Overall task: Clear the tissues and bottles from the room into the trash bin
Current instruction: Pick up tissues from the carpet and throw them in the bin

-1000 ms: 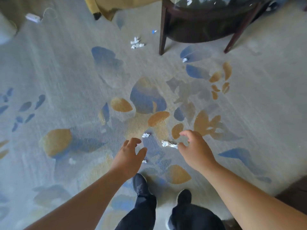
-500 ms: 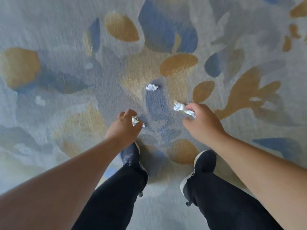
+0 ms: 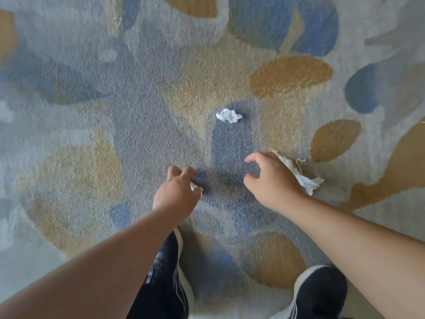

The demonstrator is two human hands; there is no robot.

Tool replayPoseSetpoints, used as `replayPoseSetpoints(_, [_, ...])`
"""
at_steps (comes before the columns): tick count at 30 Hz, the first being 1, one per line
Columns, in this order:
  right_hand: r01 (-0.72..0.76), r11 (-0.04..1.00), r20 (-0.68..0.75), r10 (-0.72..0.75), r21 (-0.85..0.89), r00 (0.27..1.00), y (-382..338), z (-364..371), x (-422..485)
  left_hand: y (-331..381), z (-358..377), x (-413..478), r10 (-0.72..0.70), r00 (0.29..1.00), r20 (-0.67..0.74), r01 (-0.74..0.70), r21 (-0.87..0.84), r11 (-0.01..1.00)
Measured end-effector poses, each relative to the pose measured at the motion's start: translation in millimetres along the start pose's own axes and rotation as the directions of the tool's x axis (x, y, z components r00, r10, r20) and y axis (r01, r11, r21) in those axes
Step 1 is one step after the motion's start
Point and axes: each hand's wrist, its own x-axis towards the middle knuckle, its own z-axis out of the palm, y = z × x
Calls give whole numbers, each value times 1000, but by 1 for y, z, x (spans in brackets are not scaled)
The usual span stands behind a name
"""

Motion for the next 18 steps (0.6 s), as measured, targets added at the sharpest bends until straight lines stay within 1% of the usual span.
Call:
replayPoseSetpoints(3, [26, 1000, 13, -26, -11, 1000, 5, 13, 13, -5, 12, 15, -9, 1000, -30, 9, 1, 1000])
replayPoseSetpoints(6, [39, 999, 11, -38, -29, 999, 9, 21, 21, -6, 17, 25, 9, 998, -61, -11, -31, 999])
replayPoseSetpoints(10, [51, 998, 12, -51, -33, 999, 10, 22, 25, -1, 19, 30, 43, 998, -42, -46, -86, 995])
replayPoseSetpoints(13, [60, 998, -7, -60, -9, 998, 12, 17, 25, 15, 10, 34, 92, 991, -93, -105, -146, 984])
replayPoseSetpoints(18, [40, 999, -51, -39, 4, 998, 24, 0, 25, 56, -16, 54, 191, 962, -195, -228, -186, 956])
